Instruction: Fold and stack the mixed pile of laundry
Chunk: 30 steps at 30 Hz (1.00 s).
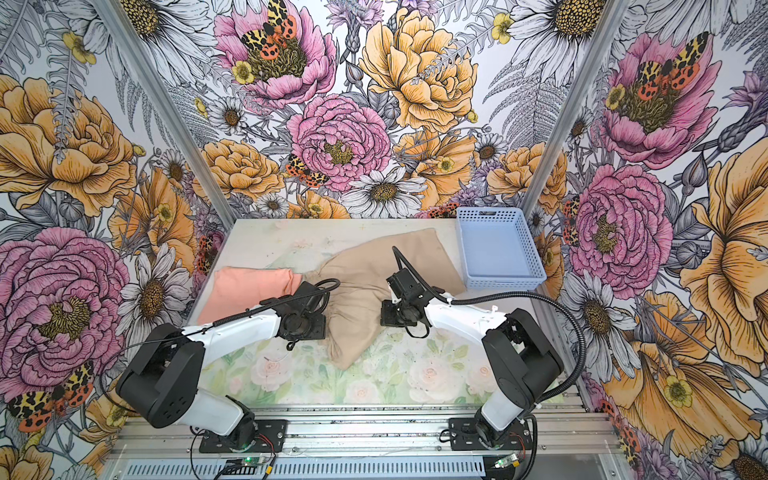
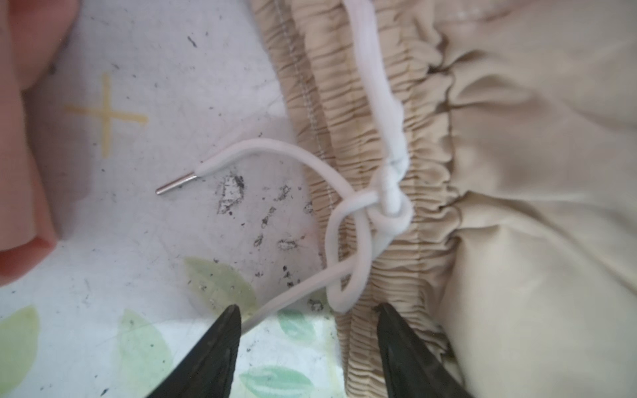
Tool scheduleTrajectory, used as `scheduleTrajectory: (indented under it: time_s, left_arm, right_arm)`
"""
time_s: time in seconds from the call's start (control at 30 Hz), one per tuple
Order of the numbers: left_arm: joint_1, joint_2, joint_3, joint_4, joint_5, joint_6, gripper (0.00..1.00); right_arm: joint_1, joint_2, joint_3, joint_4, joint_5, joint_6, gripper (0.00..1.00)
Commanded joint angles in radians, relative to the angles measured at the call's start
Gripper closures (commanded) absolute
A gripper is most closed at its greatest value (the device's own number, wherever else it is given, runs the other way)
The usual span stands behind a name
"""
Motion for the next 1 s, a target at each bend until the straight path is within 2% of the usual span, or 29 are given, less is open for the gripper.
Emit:
scheduleTrajectory:
  time_s: [0.0, 0.27, 0.4, 0.53, 0.6, 0.73, 0.87, 0.97]
  left_arm:
    - [-0.02, -0.01, -0.01, 0.052, 0.032, -0.011, 0.38]
    - [-0.038, -0.088, -0.036, 0.114, 0.126, -0.056, 0.38]
    - [-0.036, -0.012, -0.046, 0.114, 0.15, -0.045, 0.33]
    - [-0.046, 0.079, -0.046, 0.106, 0.127, -0.06, 0.34]
    - [-0.055, 0.105, -0.044, 0.109, 0.111, -0.07, 0.41]
    - [-0.066, 0.108, -0.026, 0.105, 0.091, -0.083, 0.81]
    - [-0.073, -0.022, 0.035, 0.022, 0.035, -0.087, 1.0]
    - [-0.07, -0.128, 0.133, -0.085, -0.015, -0.06, 1.0]
  right_arm:
    - [-0.011, -0.023, -0.007, -0.005, -0.026, -0.017, 1.0]
    - [-0.028, -0.046, -0.024, -0.012, -0.024, -0.017, 1.0]
    - [-0.032, -0.047, -0.026, -0.011, -0.026, -0.017, 1.0]
    - [-0.036, -0.053, -0.027, -0.011, -0.03, -0.017, 1.0]
    - [-0.039, -0.058, -0.029, -0.014, -0.032, -0.017, 1.0]
    - [-0.046, -0.066, -0.033, -0.019, -0.039, -0.019, 1.0]
    - [-0.051, -0.1, -0.002, -0.066, -0.043, -0.035, 1.0]
    - [-0.053, -0.14, 0.048, -0.145, -0.039, -0.061, 1.0]
